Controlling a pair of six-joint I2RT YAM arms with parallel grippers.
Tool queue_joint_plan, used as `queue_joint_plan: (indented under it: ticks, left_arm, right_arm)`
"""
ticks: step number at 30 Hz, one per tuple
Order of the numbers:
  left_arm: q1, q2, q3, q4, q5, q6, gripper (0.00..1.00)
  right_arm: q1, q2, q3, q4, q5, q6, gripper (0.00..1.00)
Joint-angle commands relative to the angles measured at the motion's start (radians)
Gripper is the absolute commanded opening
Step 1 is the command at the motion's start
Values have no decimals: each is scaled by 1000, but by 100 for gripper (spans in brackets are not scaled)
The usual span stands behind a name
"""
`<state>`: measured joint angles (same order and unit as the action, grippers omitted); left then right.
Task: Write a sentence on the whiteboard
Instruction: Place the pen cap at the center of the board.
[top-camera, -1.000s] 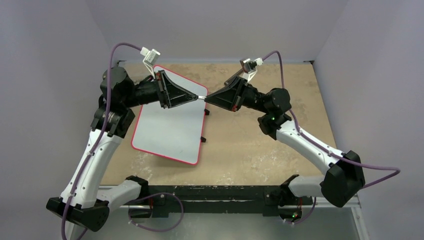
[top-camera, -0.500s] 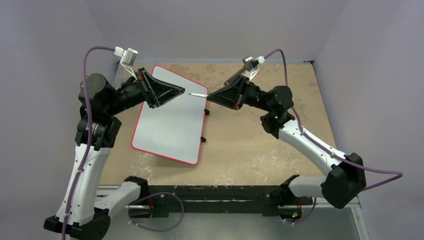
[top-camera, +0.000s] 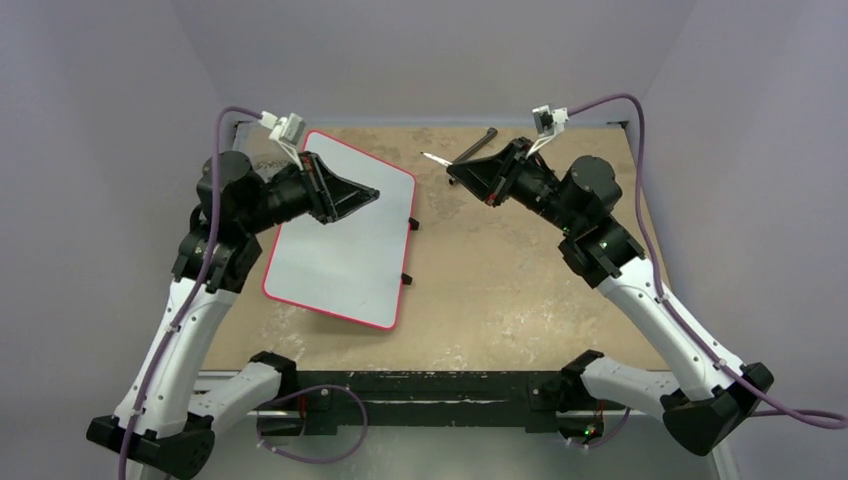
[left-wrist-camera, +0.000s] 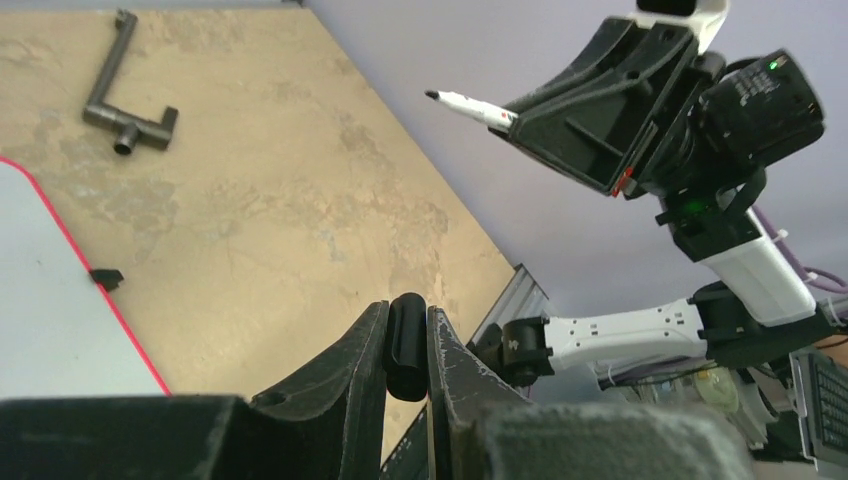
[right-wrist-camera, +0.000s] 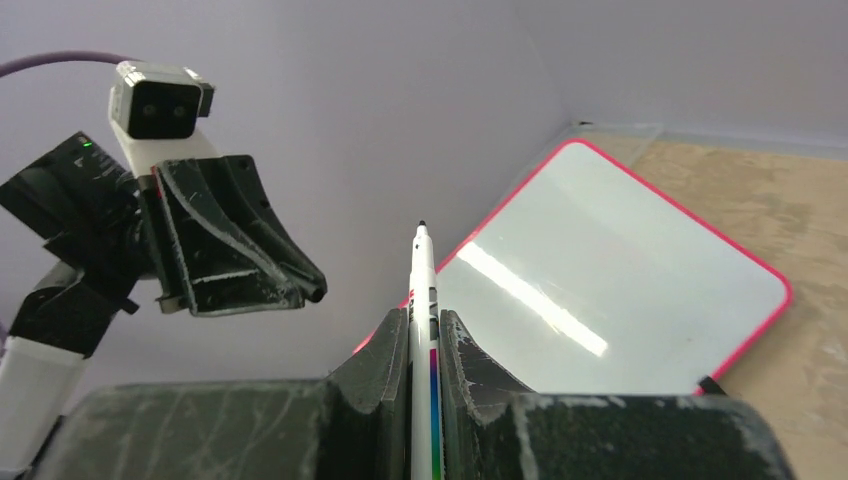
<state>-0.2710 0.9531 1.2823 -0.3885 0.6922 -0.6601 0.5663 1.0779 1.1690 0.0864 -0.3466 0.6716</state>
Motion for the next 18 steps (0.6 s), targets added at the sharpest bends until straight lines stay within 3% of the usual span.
queue_joint_plan:
  ticks: [1, 7, 11, 18]
  left_arm:
    - [-115, 32, -33, 3, -123, 88, 0]
    - [-260, 140, -140, 87, -256, 134, 0]
    - [-384, 292, -176, 183, -366, 171, 0]
    - [-579, 643, -72, 298, -569, 222, 0]
  right_arm:
    - [-29, -6, 32, -143, 84, -90, 0]
    - [-51, -57, 52, -263, 280, -201, 0]
    - [-51, -112, 51, -324, 409, -259, 0]
    - [-51, -198, -9, -341, 474, -269, 0]
